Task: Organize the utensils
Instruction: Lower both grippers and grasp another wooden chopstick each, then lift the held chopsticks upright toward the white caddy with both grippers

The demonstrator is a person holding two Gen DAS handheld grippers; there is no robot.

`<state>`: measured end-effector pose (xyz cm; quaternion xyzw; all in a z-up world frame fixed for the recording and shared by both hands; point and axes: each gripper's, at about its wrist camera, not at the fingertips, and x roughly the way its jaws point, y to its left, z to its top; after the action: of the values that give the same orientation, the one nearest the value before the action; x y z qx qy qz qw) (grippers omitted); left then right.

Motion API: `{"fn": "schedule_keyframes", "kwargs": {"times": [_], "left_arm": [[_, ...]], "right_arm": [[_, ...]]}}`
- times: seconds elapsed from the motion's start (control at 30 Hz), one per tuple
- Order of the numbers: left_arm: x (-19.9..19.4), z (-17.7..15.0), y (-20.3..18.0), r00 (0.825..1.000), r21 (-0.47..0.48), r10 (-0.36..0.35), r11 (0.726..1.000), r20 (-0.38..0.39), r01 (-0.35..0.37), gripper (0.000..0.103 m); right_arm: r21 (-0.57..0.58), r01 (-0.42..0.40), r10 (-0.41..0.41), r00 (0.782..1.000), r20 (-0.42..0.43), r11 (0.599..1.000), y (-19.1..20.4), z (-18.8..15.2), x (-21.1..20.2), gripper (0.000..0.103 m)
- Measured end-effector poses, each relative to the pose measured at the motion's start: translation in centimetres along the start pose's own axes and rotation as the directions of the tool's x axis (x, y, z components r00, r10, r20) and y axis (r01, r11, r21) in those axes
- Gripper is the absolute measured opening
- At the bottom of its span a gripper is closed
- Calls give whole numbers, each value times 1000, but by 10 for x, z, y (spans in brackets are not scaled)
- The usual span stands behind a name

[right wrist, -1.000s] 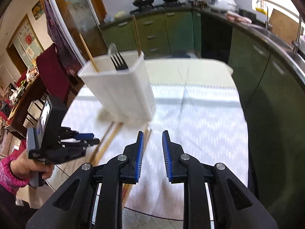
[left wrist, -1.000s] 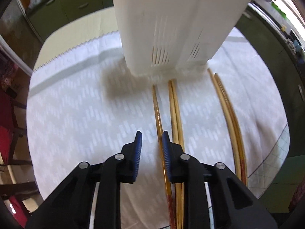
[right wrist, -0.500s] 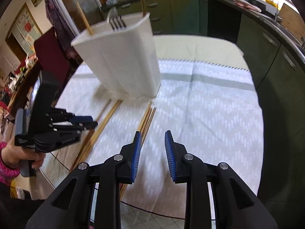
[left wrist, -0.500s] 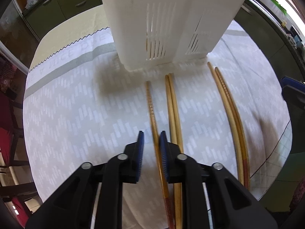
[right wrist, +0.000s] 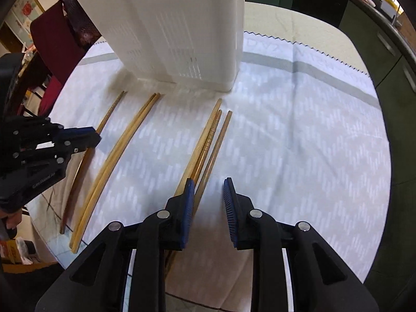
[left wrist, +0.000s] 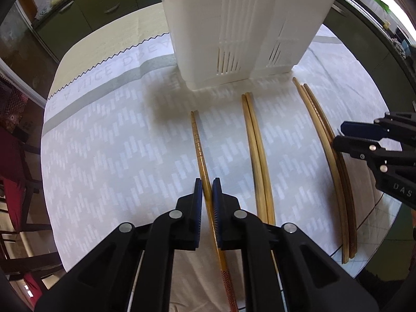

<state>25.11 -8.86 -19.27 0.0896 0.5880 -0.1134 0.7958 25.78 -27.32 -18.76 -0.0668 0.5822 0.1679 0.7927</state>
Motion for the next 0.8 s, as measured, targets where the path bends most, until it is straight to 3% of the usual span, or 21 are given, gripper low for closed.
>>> {"fn": "schedule_keyframes", "kwargs": {"times": [0.13,0.2,0.43,0.8], "left_arm": [[-2,-7,4,1000,1,-6,1000,0,6,8],[-3,-8,8,1000,1,-7,1000,1,7,8],[-2,1,12,999,-23,-25,999,-21,25,8],[5,24,19,998,-28,-33,999,-47,31,7]], "right_arm": [[-7,25,-25,1000,-18,1000,9,4,4,22],[-13,33,-33,999,-36,999,13,6,9,16],[-26,67,-68,997,-36,997,26,26,19,15],[41,4,-3,1000,-10,999,8,25,17,6]]}}
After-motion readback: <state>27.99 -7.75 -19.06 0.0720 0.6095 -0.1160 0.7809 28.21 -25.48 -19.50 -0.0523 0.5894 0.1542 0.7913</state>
